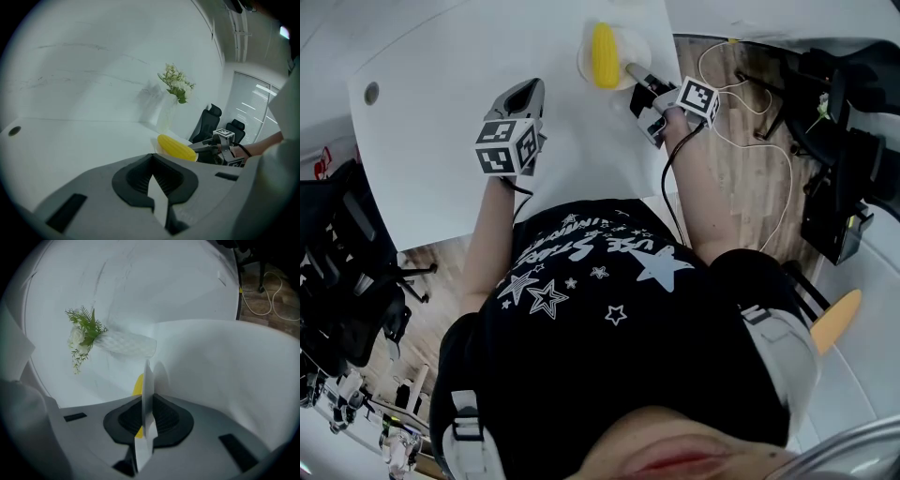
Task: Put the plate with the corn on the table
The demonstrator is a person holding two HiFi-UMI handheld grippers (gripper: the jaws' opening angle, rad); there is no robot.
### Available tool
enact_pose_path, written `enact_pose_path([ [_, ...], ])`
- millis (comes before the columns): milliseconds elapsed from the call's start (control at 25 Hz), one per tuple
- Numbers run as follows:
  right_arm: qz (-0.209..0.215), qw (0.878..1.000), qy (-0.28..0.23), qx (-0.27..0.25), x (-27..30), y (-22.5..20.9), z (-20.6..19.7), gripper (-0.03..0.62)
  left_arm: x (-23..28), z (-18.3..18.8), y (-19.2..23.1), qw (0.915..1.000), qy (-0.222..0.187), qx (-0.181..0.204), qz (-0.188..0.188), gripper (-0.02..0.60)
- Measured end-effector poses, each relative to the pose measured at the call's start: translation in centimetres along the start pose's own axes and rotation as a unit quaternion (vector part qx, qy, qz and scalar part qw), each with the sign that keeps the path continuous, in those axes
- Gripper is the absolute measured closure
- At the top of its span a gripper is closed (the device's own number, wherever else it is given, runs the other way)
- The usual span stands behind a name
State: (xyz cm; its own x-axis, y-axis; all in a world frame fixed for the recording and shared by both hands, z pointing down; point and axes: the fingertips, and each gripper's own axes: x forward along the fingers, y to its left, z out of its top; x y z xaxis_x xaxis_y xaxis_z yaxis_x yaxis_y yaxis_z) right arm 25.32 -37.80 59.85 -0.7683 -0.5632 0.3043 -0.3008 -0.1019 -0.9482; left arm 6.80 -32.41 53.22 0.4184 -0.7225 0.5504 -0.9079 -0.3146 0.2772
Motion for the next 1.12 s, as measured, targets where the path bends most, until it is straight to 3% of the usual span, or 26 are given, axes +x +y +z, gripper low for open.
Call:
enact_pose_path([
  [240,-0.042,0.999,-0.004,0.007,-0.1,-0.7,0.1,0.571,0.2,-0.1,-0.4,1.0,0.0,0.0,-0.003,0.577],
  [480,-0.116,0.992,0.009,-0.046,-0.1,-0.3,0.4,0.572,0.4,0.0,-1.0,1.0,0.0,0.0,-0.005,0.577],
  [760,-0.19,0.976,0.021,-0.1,-0.2,-0.8,0.4,0.552,0.3,0.3,-1.3,1.0,-0.004,0.002,-0.006,0.577],
  [920,-0.229,0.961,0.021,-0.155,-0.1,-0.4,0.1,0.525,-0.3,0.2,-1.1,1.0,-0.004,0.004,-0.005,0.577],
  [1120,-0.263,0.946,0.006,-0.188,-0.5,-0.7,0.5,0.491,-0.5,0.3,-1.2,1.0,-0.006,0.005,-0.003,0.577],
])
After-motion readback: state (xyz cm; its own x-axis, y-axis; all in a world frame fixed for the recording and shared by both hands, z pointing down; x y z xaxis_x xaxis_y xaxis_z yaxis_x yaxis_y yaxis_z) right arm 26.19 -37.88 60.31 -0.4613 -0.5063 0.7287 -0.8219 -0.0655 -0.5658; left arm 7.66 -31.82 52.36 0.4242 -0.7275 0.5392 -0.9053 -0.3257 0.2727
